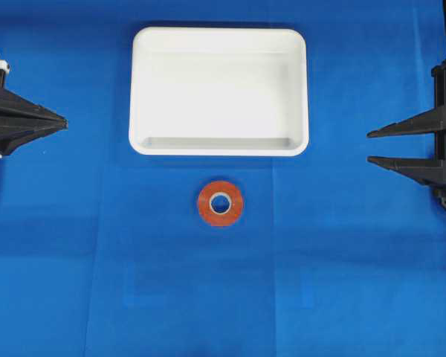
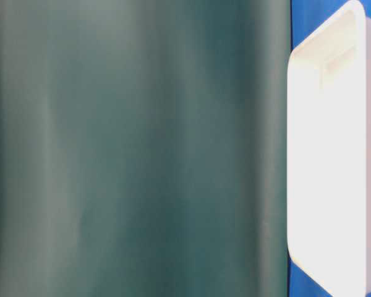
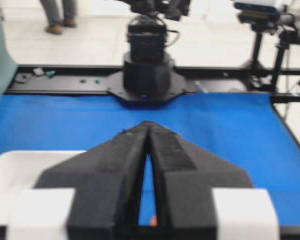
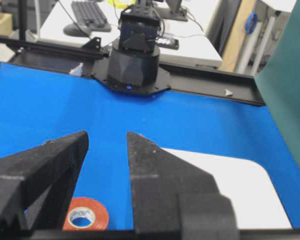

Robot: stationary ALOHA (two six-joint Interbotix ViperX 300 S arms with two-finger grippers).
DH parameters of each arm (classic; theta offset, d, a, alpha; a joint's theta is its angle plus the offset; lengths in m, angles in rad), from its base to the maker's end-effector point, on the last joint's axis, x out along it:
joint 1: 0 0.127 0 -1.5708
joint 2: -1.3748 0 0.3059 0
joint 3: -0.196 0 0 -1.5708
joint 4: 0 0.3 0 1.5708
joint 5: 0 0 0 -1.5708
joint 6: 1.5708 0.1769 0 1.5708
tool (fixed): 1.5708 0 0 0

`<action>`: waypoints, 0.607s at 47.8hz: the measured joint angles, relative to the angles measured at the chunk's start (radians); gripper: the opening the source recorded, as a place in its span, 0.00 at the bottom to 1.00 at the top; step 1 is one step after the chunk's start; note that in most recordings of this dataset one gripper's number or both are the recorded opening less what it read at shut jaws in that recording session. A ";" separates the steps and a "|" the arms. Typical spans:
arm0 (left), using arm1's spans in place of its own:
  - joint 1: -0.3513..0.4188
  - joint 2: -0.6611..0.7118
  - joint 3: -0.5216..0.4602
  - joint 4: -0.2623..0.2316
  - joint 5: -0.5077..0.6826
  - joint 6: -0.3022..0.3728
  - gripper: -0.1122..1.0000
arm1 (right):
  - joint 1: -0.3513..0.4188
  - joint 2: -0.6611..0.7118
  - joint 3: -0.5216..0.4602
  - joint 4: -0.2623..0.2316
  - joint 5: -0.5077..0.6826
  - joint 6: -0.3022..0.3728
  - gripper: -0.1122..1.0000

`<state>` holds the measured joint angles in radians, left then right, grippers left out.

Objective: Place one roll of tape in the white case with the left arm.
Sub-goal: 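Move the left gripper toward the orange tape roll in front of the tray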

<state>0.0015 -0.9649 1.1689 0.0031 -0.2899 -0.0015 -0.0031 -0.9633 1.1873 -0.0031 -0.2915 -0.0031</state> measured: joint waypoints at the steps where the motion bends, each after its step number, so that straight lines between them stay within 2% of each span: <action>1: 0.000 0.000 0.002 -0.002 -0.002 0.000 0.10 | 0.000 0.000 -0.002 0.000 0.002 0.002 0.10; 7: -0.037 0.020 0.000 0.023 0.005 -0.011 0.10 | -0.009 0.008 -0.011 0.000 0.005 0.000 0.02; 14: -0.107 0.071 0.002 0.028 -0.041 -0.015 0.10 | -0.015 0.028 -0.015 0.000 0.008 0.000 0.00; 20: -0.149 0.172 -0.006 0.028 -0.133 -0.017 0.10 | -0.021 0.034 -0.015 0.000 0.008 -0.002 0.00; 29: -0.155 0.373 -0.067 0.028 -0.215 -0.043 0.12 | -0.025 0.040 -0.015 0.000 0.009 -0.002 0.00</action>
<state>-0.1534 -0.5921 1.1014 0.0307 -0.5047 -0.0445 -0.0276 -0.9235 1.1720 -0.0031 -0.2823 -0.0046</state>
